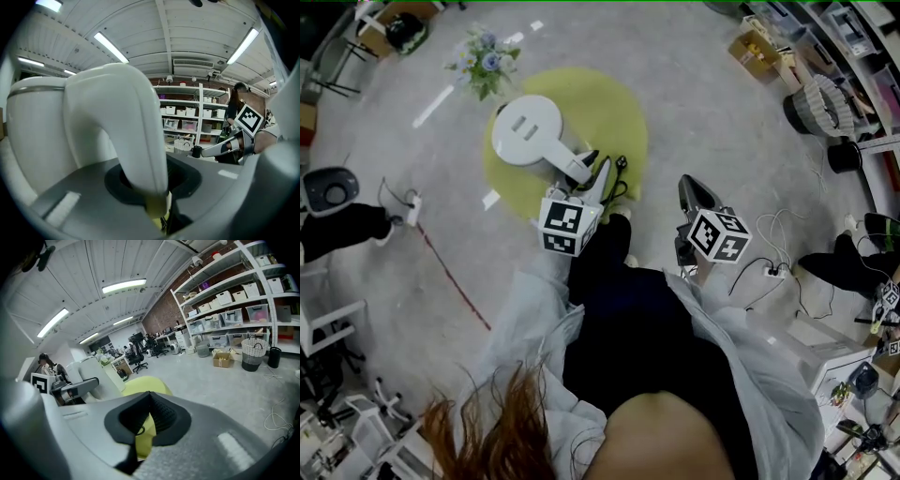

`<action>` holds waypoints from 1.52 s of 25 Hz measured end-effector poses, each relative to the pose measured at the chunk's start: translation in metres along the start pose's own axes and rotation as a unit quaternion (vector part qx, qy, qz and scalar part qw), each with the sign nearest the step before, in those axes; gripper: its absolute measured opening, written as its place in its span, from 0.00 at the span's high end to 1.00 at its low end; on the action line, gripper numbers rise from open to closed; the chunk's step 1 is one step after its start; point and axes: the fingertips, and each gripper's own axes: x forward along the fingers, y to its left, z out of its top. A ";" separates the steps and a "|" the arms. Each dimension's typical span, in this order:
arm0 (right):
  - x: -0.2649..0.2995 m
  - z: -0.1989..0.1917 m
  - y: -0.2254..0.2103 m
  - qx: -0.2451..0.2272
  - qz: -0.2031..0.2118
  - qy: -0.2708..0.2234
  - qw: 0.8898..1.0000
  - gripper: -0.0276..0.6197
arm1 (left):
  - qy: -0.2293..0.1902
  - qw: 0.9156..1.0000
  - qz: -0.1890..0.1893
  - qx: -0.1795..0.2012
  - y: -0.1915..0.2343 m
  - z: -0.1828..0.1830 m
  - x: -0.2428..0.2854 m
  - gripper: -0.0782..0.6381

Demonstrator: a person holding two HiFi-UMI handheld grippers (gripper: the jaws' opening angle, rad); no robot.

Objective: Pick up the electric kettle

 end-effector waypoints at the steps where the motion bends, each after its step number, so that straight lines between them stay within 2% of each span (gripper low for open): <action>1: -0.001 -0.001 0.001 0.000 0.003 0.000 1.000 0.95 | 0.002 1.000 0.004 -0.004 0.001 0.000 -0.005 0.75; 5: -0.001 -0.006 0.007 -0.003 0.012 0.003 1.000 0.95 | 0.004 1.000 0.024 -0.020 0.011 -0.004 -0.025 0.75; 12: 0.005 -0.010 0.019 -0.018 0.035 0.009 0.999 0.95 | 0.014 0.997 0.079 -0.008 0.026 -0.024 -0.068 0.75; 24: 0.021 -0.014 0.054 -0.060 0.091 0.035 0.993 0.95 | 0.024 0.982 0.175 -0.067 0.039 -0.059 -0.142 0.75; 28: 0.028 -0.016 0.067 -0.073 0.107 0.042 0.991 0.95 | 0.026 0.978 0.188 -0.089 0.035 -0.071 -0.157 0.75; 38: 0.029 -0.018 0.083 -0.099 0.129 0.039 0.986 0.95 | 0.027 0.976 0.196 -0.087 0.027 -0.080 -0.166 0.75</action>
